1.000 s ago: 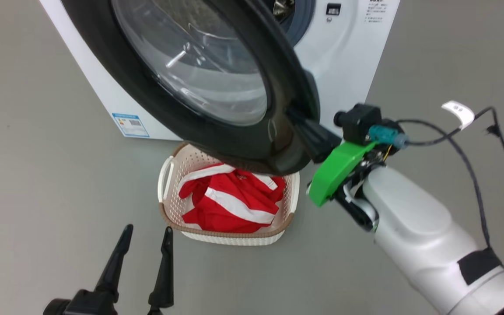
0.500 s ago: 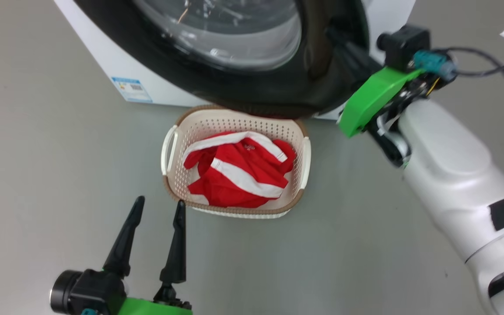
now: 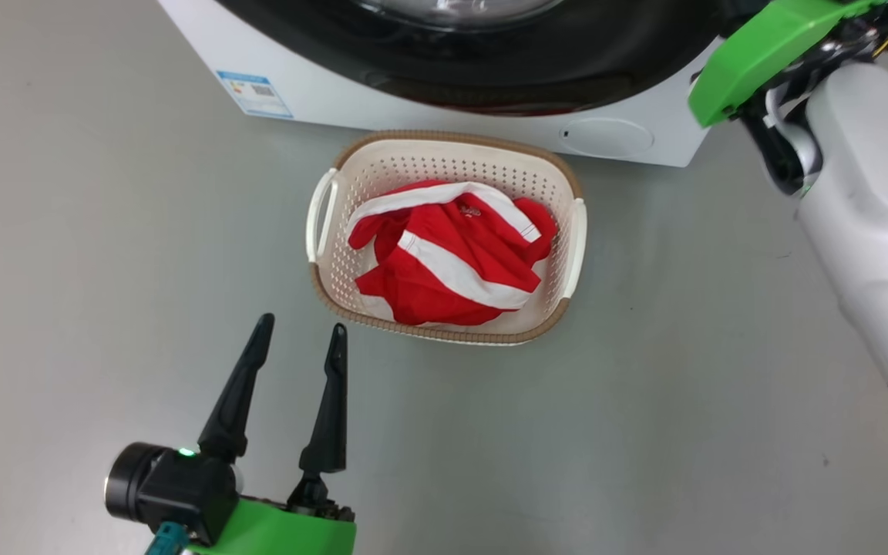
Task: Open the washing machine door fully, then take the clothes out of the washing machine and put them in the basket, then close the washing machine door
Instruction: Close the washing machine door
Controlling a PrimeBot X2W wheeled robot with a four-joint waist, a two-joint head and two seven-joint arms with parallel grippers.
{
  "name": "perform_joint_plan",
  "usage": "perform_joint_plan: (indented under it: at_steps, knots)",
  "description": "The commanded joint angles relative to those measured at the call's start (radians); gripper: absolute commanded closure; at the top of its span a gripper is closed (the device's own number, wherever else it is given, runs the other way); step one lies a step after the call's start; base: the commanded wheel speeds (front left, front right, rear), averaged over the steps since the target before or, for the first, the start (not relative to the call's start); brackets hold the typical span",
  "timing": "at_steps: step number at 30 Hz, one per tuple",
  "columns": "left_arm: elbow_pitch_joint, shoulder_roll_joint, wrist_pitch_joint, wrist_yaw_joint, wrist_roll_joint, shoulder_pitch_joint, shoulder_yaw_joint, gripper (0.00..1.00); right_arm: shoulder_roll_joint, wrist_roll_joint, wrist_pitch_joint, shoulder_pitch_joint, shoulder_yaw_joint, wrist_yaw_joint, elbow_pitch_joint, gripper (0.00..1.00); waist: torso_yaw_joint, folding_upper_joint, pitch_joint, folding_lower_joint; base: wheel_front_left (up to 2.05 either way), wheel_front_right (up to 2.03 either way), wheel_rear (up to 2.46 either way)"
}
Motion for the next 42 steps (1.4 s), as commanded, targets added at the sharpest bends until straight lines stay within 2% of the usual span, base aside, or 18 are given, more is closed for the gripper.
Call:
perform_joint_plan:
  at_steps: [1, 20, 28, 34, 42]
  knots:
    - [-0.020, 0.009, -0.011, -0.012, 0.012, -0.028, 0.034, 0.00, 0.006, -0.008, -0.006, -0.029, -0.007, -0.001, -0.008, 1.00, 0.015, 0.0000, 0.017, 0.0000, 0.00, 0.00, 0.00]
    - [0.000, -0.044, -0.012, -0.067, 0.050, -0.046, 0.052, 0.00, -0.033, -0.073, -0.006, -0.132, -0.126, -0.001, 0.063, 1.00, 0.048, 0.0000, 0.036, 0.0000, 0.00, 0.00, 0.00]
    - [0.005, -0.054, -0.012, -0.078, 0.062, -0.040, 0.066, 0.00, -0.021, -0.111, -0.006, -0.121, -0.144, -0.001, 0.055, 1.00, 0.047, 0.0000, 0.028, 0.0000, 0.00, 0.00, 0.00]
    - [0.013, -0.057, -0.012, -0.085, 0.072, -0.035, 0.077, 0.00, 0.004, -0.115, -0.006, -0.064, -0.124, -0.001, 0.005, 1.00, 0.024, 0.0000, 0.008, 0.0000, 0.00, 0.00, 0.00]
    - [0.035, -0.053, -0.012, -0.094, 0.075, -0.018, 0.087, 0.00, 0.030, -0.086, -0.006, 0.088, -0.098, -0.001, -0.101, 1.00, -0.020, 0.0000, -0.041, 0.0000, 0.00, 0.00, 0.00]
